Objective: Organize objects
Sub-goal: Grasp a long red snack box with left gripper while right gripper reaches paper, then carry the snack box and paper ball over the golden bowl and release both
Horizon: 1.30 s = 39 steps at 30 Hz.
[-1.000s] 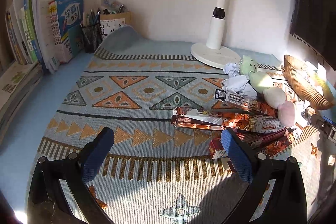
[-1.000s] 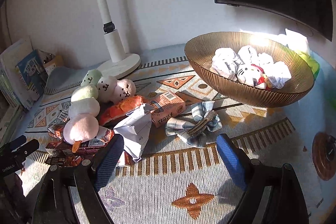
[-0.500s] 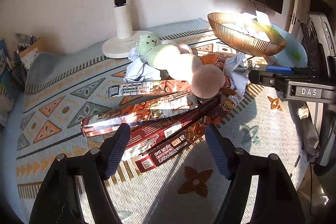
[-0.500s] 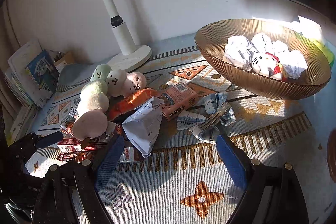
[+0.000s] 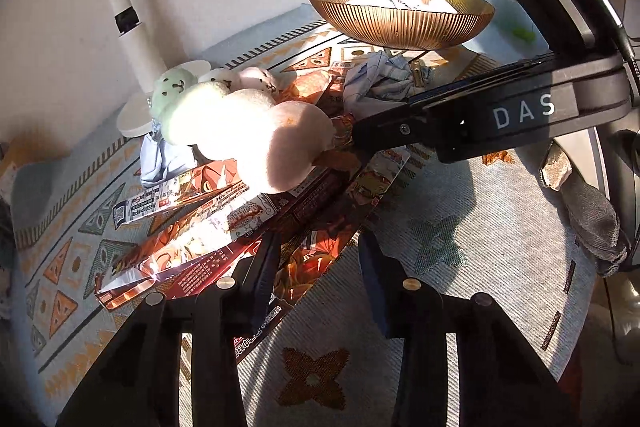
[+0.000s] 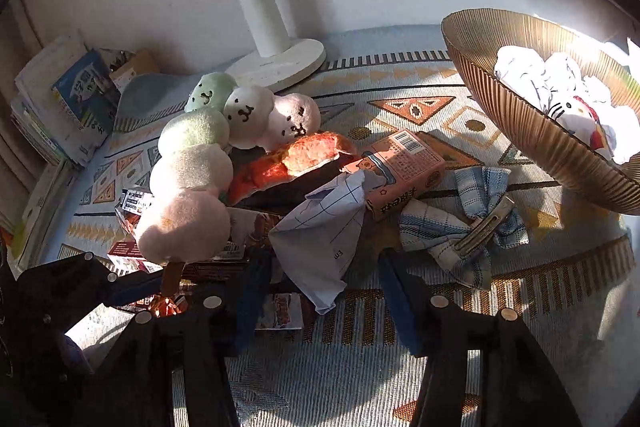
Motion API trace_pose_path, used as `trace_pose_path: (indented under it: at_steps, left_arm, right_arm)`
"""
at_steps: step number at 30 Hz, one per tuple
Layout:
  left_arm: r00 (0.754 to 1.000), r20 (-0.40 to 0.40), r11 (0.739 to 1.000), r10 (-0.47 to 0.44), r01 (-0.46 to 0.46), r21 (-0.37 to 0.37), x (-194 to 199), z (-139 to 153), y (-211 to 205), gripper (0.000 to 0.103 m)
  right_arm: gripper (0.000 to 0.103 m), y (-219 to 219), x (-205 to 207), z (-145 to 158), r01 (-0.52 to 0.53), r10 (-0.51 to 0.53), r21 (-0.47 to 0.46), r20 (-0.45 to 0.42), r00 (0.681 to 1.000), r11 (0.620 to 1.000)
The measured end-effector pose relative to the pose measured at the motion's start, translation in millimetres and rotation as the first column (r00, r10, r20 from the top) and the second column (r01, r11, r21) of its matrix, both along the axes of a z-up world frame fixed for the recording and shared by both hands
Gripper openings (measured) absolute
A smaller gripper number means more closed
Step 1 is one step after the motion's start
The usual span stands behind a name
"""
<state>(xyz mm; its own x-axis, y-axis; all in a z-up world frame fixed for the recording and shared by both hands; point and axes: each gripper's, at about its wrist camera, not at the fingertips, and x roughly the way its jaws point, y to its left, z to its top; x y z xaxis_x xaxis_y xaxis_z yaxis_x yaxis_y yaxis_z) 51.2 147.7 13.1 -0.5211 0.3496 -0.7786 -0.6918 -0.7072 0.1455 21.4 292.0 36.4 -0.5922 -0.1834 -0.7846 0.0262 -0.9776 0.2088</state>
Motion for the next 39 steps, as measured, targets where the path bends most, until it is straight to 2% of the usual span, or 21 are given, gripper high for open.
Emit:
trace_pose_path:
  at_steps: [1,4,7,10,13,16,19,22,24,25,27,30,33,35,38,39]
  left_arm:
    - [1.0,-0.004,1.0,0.003,-0.003,-0.012,0.1,-1.9,1.6,0.037]
    - [1.0,0.027,1.0,0.01,-0.01,0.023,0.7,1.4,-0.5,0.034]
    - [0.998,0.067,0.998,0.024,-0.028,0.064,8.1,6.4,-7.0,0.023]
    - [0.988,0.137,0.989,0.073,-0.09,0.121,17.9,9.1,-20.8,0.021]
    - [0.978,0.188,0.977,0.088,-0.122,0.175,37.9,11.6,-36.0,0.016]
    - [0.968,0.22,0.969,0.125,-0.166,0.182,52.5,11.9,-46.3,0.015]
    - [0.969,0.199,0.968,0.144,-0.179,0.173,57.8,8.9,-46.7,0.015]
    - [0.963,0.219,0.963,0.156,-0.198,0.182,55.1,5.5,-43.1,0.019]
    - [0.958,0.226,0.959,0.177,-0.219,0.18,50.9,2.6,-40.2,0.035]
    - [0.957,0.227,0.958,0.183,-0.226,0.179,48.7,1.4,-38.7,0.035]
    - [0.953,0.24,0.957,0.187,-0.232,0.174,45.9,-1.8,-35.8,0.035]
    - [0.956,0.223,0.957,0.191,-0.231,0.172,47.4,-2.3,-29.7,0.04]
    - [0.96,0.203,0.96,0.191,-0.226,0.164,50.9,-2.7,-25.5,0.04]
    - [0.962,0.189,0.962,0.196,-0.226,0.155,52.4,-2.9,-21.7,0.039]
    - [0.962,0.17,0.962,0.212,-0.236,0.137,52.8,-3.0,-18.6,0.021]
    - [0.961,0.173,0.96,0.217,-0.242,0.142,52.2,-2.5,-18.6,0.021]
  right_arm:
    - [0.028,0.2,0.4,0.0,-0.008,0.008,-0.014,-0.004,1.0,1.0]
    - [0.027,8.0,14.4,8.1,0.026,-0.026,0.0,-0.046,0.999,1.0]
    - [0.027,21.9,36.3,16.4,0.008,-0.015,-0.087,-0.07,0.997,0.996]
    - [0.027,27.4,62.8,21.4,-0.028,0.017,-0.139,-0.079,0.997,0.99]
    - [0.027,23.0,81.0,19.2,-0.103,0.092,-0.199,-0.063,0.994,0.975]
    - [0.027,21.3,86.9,12.1,-0.118,0.111,-0.251,-0.043,0.993,0.961]
    - [0.027,23.2,88.1,3.6,-0.088,0.09,-0.218,-0.001,0.996,0.972]
    - [0.032,34.4,91.0,0.1,-0.045,0.055,-0.197,0.046,0.997,0.979]
    - [0.046,45.4,96.8,3.2,-0.007,0.017,-0.187,0.052,0.998,0.982]
    - [0.05,50.5,100.5,7.2,0.01,-0.003,-0.175,0.041,0.999,0.985]
    - [0.068,60.3,107.8,16.2,0.056,-0.055,-0.139,0.008,0.998,0.989]
    - [0.068,68.1,114.1,28.0,0.094,-0.097,-0.092,-0.029,0.995,0.991]
    - [0.07,58.2,111.5,31.0,0.066,-0.068,-0.067,-0.033,0.997,0.996]
    - [0.071,43.0,106.2,26.1,0.045,-0.045,-0.018,-0.025,0.999,0.999]
    - [0.071,21.7,94.7,12.5,0.065,-0.066,0.113,0.006,0.998,0.991]
    - [0.069,18.4,91.2,9.1,0.079,-0.081,0.14,0.009,0.997,0.987]
